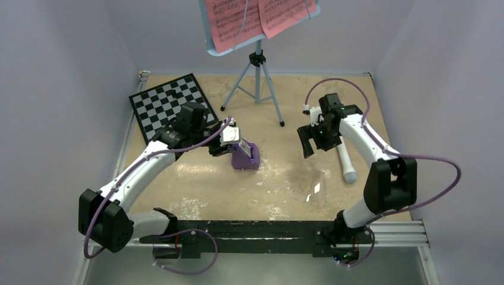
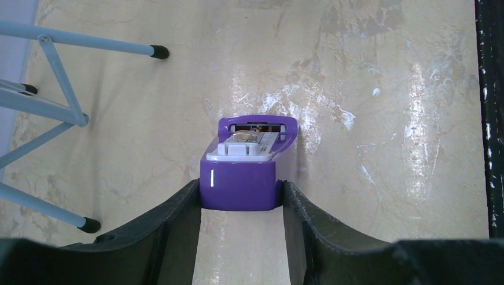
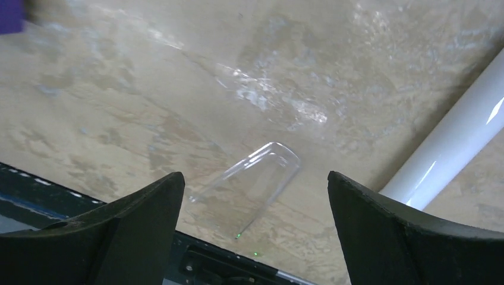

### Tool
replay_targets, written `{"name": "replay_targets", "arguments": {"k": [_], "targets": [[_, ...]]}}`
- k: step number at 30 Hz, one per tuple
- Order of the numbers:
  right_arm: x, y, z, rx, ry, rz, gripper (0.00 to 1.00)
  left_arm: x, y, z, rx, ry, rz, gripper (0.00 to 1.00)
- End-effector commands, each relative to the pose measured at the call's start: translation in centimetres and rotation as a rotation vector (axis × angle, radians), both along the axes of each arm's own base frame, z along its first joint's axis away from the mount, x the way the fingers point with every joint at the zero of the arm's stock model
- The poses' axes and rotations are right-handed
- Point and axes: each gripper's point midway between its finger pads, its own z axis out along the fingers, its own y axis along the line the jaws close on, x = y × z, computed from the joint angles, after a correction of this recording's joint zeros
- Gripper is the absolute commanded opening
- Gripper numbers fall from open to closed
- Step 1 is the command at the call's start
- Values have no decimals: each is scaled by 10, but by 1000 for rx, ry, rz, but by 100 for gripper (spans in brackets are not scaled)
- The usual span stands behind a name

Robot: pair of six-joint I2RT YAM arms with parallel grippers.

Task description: Pack up the instrument practice props

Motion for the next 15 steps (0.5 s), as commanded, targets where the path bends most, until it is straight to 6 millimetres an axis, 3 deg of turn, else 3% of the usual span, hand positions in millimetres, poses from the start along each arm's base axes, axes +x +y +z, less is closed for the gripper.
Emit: {"name": "replay_targets", "arguments": {"k": [1, 4, 9, 15], "targets": [[-2, -38, -33, -177, 101, -55, 95, -11, 8, -11, 12, 57, 23, 0], [0, -41, -50, -164, 172, -83, 93, -17, 10, -14, 7, 66, 26, 0], [13, -31, -47, -100, 198, -129, 91, -26, 16, -23, 11, 90, 49, 0], [13, -30, -45, -90, 245, -156, 91, -37, 20, -33, 8, 118, 66, 0]]}}
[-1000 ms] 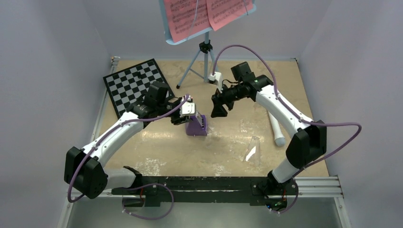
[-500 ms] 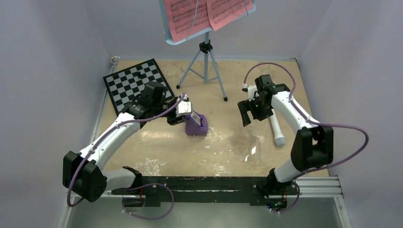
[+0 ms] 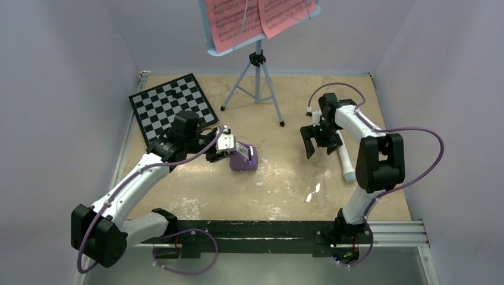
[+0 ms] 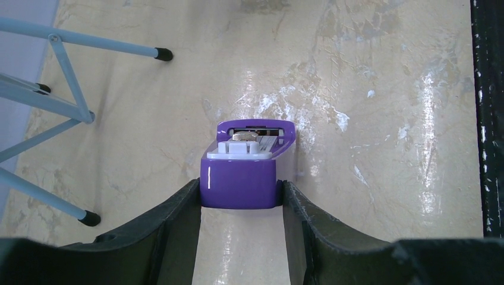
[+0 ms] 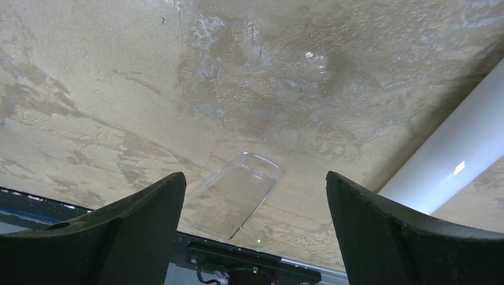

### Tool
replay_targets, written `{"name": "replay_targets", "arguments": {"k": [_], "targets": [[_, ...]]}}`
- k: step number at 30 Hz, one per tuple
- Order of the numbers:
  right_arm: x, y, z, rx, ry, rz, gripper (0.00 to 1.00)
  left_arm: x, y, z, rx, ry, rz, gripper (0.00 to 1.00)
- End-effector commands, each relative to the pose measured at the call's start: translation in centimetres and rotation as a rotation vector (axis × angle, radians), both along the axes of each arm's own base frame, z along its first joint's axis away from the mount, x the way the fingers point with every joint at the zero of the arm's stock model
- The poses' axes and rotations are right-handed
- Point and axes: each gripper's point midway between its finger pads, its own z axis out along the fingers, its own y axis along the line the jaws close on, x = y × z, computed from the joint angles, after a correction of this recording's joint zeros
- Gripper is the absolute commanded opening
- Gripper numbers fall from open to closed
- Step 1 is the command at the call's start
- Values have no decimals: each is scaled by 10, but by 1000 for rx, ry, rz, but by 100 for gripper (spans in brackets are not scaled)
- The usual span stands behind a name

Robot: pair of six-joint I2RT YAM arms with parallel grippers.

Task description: Pack up the instrument practice props

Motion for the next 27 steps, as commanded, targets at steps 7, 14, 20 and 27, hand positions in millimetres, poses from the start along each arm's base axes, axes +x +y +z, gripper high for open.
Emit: {"name": "replay_targets", "arguments": {"k": [7, 14, 20, 27], "targets": [[12, 8, 15, 51, -20, -4, 92, -19, 14, -33, 50, 130, 48, 0], [8, 6, 19, 74, -52, 29, 93, -8, 11, -16, 43, 122, 73, 0], [6, 7, 33, 199, -64, -58, 93, -8, 6, -21, 40, 164, 54, 18], [14, 11, 17, 273, -74, -82, 94, -2, 6, -17, 35, 157, 77, 34]]}}
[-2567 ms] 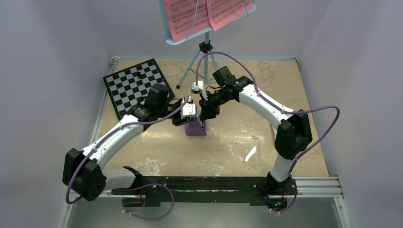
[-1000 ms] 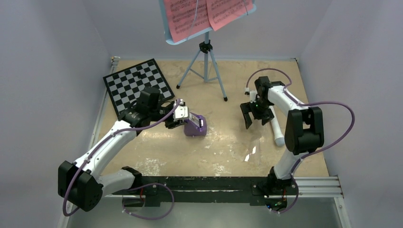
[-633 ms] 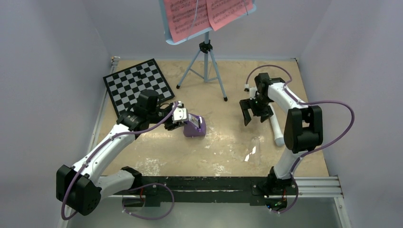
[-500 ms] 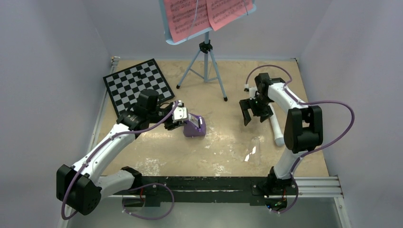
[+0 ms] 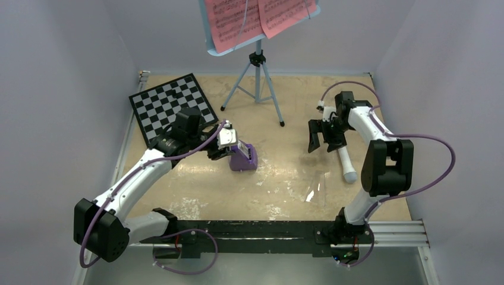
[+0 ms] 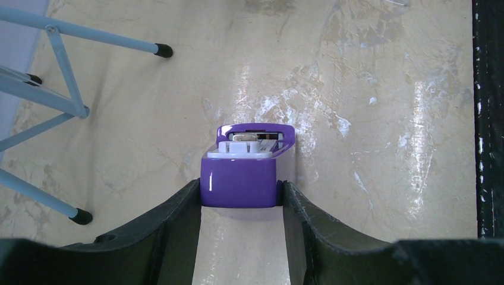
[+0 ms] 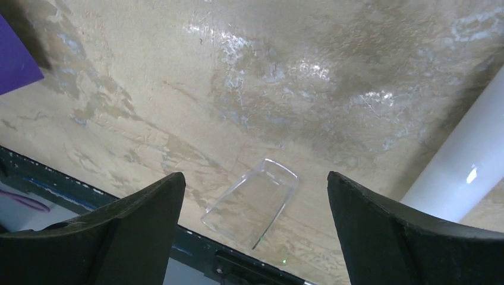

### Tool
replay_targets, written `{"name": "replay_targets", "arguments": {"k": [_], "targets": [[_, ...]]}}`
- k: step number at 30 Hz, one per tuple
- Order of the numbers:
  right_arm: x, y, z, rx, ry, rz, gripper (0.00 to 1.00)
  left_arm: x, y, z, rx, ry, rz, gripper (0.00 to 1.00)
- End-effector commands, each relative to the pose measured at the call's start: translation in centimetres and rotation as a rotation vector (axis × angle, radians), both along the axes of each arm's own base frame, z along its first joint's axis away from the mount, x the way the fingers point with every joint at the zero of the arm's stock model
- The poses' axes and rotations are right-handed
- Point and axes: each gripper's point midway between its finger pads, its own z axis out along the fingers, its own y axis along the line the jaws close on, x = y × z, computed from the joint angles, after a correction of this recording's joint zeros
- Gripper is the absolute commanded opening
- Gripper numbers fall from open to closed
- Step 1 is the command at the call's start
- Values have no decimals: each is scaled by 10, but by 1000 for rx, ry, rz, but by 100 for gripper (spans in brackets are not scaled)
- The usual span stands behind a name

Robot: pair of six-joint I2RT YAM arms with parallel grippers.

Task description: Pack up the instrument practice props

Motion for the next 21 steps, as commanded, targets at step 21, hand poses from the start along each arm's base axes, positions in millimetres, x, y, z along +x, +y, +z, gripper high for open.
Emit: {"name": "replay_targets", "arguments": {"k": [21], "targets": [[3, -21, -12, -105, -24, -28, 98, 2, 4, -4, 14, 99, 61, 61]]}}
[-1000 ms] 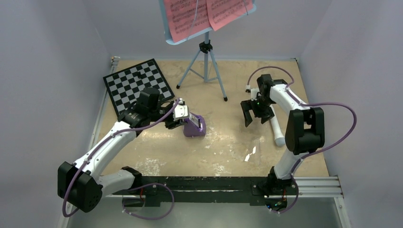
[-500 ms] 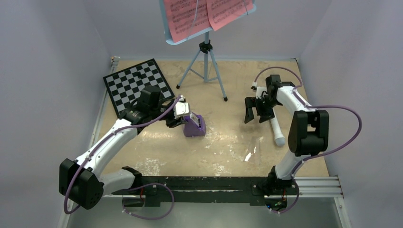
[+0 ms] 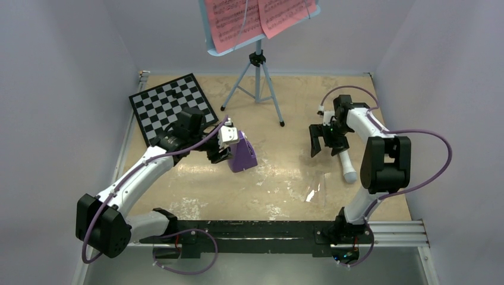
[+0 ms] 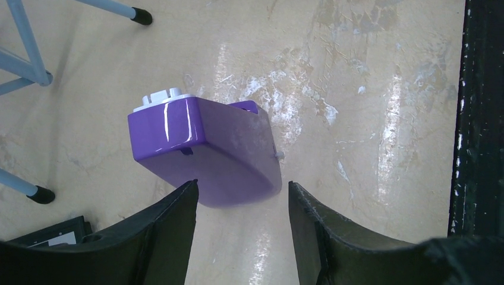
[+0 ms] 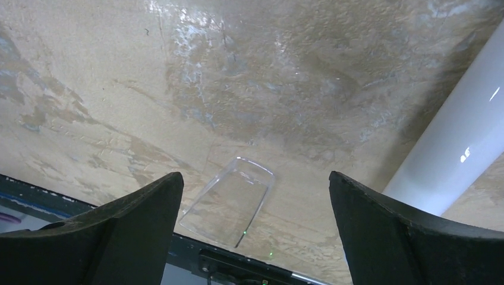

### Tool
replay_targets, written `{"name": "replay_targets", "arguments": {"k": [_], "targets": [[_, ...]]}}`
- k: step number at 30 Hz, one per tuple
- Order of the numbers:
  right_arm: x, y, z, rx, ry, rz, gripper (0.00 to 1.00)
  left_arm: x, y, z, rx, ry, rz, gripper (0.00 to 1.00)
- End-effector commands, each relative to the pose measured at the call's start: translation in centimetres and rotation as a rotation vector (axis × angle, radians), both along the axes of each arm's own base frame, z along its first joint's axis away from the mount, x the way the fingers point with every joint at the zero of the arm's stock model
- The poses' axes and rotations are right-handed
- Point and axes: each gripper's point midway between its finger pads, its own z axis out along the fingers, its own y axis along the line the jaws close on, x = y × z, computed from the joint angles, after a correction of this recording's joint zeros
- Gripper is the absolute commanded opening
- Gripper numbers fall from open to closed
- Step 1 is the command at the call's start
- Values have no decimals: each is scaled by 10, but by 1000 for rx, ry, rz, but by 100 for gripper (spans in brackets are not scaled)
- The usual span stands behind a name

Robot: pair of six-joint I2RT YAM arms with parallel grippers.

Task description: Pack up the instrument practice props

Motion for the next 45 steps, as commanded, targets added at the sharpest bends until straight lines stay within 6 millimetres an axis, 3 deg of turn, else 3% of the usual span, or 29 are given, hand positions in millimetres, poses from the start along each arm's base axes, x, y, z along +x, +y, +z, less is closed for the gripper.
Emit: {"name": "replay_targets", "arguments": {"k": [1, 8, 12, 16, 17, 18, 24, 29, 34, 38, 45], "targets": [[6, -3, 10, -16, -59, -9, 98, 4, -2, 9, -22, 0, 9, 61], [-1, -11, 12, -121, 31, -47, 96, 7, -6, 13, -49, 8, 18, 64], [11, -28, 10, -281, 15, 48, 95, 5, -5, 17, -52, -1, 16, 64], [28, -22, 7, -296, -22, 70, 91, 5, -6, 17, -53, -4, 11, 65], [28, -18, 7, -288, -17, 72, 83, 5, -5, 16, -53, -7, 13, 65], [29, -18, 6, -290, -28, 57, 81, 6, -6, 16, -54, -9, 14, 65], [29, -19, 4, -295, -58, 46, 78, 11, -6, 15, -67, -25, 41, 65], [31, -18, 4, -292, -72, 60, 79, 11, -4, 22, -68, -52, 42, 65], [25, -17, 7, -279, -73, 94, 94, 13, -5, 25, -65, -71, 33, 66], [23, -19, 14, -281, -121, 191, 94, 14, -7, 30, -77, -73, 26, 66], [0, -30, 17, -284, -132, 295, 95, 19, -13, 30, -85, -78, 0, 66]]}}
